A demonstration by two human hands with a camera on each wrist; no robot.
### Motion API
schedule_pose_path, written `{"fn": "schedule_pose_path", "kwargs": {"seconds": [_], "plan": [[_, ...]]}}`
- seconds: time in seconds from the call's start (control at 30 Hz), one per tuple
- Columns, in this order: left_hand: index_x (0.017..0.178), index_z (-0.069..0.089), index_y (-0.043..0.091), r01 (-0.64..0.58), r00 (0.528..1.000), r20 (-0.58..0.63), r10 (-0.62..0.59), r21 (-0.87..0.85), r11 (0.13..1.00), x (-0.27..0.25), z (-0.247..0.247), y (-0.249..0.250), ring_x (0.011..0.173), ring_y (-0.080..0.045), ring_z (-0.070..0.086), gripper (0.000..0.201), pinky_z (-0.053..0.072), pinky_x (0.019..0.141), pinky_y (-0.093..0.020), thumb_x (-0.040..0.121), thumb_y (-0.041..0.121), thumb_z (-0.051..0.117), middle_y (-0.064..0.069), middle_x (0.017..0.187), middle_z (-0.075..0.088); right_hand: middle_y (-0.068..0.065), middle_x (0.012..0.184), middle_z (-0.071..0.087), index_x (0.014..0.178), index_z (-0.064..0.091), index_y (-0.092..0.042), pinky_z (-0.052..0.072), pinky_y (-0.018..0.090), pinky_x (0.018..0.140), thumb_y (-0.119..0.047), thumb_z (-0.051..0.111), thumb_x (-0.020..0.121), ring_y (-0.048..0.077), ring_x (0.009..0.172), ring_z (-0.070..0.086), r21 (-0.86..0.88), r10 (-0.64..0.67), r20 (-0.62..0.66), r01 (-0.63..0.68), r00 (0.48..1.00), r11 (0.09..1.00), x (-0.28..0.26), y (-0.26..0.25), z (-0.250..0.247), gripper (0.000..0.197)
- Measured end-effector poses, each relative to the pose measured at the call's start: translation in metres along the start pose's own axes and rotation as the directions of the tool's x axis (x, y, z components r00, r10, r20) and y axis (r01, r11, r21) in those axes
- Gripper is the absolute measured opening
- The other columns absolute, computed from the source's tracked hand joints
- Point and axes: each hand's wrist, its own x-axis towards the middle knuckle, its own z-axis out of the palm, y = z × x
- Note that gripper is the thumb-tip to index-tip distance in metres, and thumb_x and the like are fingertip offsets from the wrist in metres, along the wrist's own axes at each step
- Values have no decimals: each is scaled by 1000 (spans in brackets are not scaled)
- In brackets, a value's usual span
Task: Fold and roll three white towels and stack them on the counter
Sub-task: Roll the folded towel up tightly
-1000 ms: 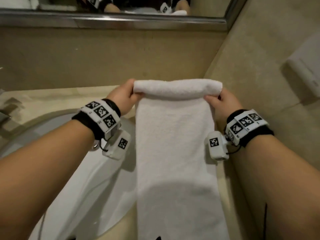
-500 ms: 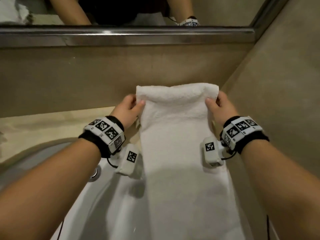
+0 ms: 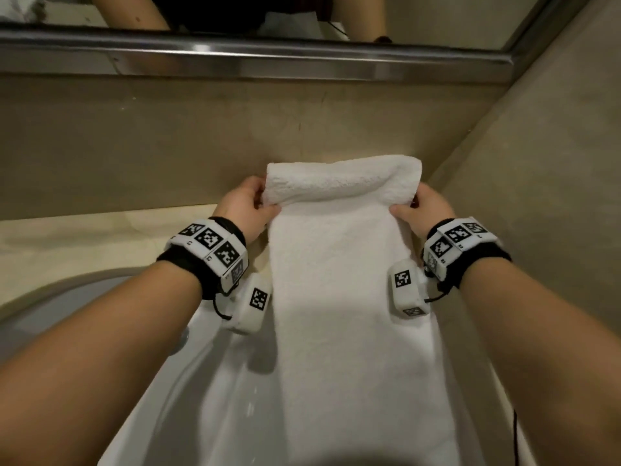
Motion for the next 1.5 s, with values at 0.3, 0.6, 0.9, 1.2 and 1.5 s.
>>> {"fn": "schedule_pose_path", "kwargs": {"seconds": [0.3,0.6,0.9,1.2,1.5], "plan": [[120,46,14,15,999,-37,-15,4,1000,-57,-14,0,93,-14,52,43,39,81,-26,83,23,64,2,101,55,7,114,60,120,50,-14,40,19,63,-20,54,89,25,99,58,69,24,-98,-17,995,997,-55,3,-33,32],[115,57,20,-437,873,404,274,398,806,-267,13,17,110,-18,53,28,38,93,-26,87,25,56,0,118,57,-2,101,58,103,59,-17,44,25,83,-17,58,87,12,90,57,2,-357,96,359,929,933,-248,50,-40,16],[119,52,31,-682,685,676,273,462,568,-413,82,-26,114,-18,44,43,38,94,-30,78,38,61,4,127,48,1,96,63,95,66,-16,41,24,82,-20,59,85,17,93,57,-156,-344,473,462,811,873,-414,145,2,12],[104,62,23,-587,775,591,225,542,601,-415,97,-25,107,-23,50,24,42,88,-33,82,33,61,4,115,59,2,109,54,111,56,-21,36,33,87,-48,67,72,22,101,47,-344,-459,458,627,762,698,-449,165,23,49],[111,50,20,-362,854,489,177,315,877,-429,83,-9,99,-19,54,52,44,86,-32,73,53,65,2,107,56,7,107,58,108,58,-16,38,32,82,-18,45,90,25,101,52,-269,-376,376,488,847,830,-437,151,23,22]]}}
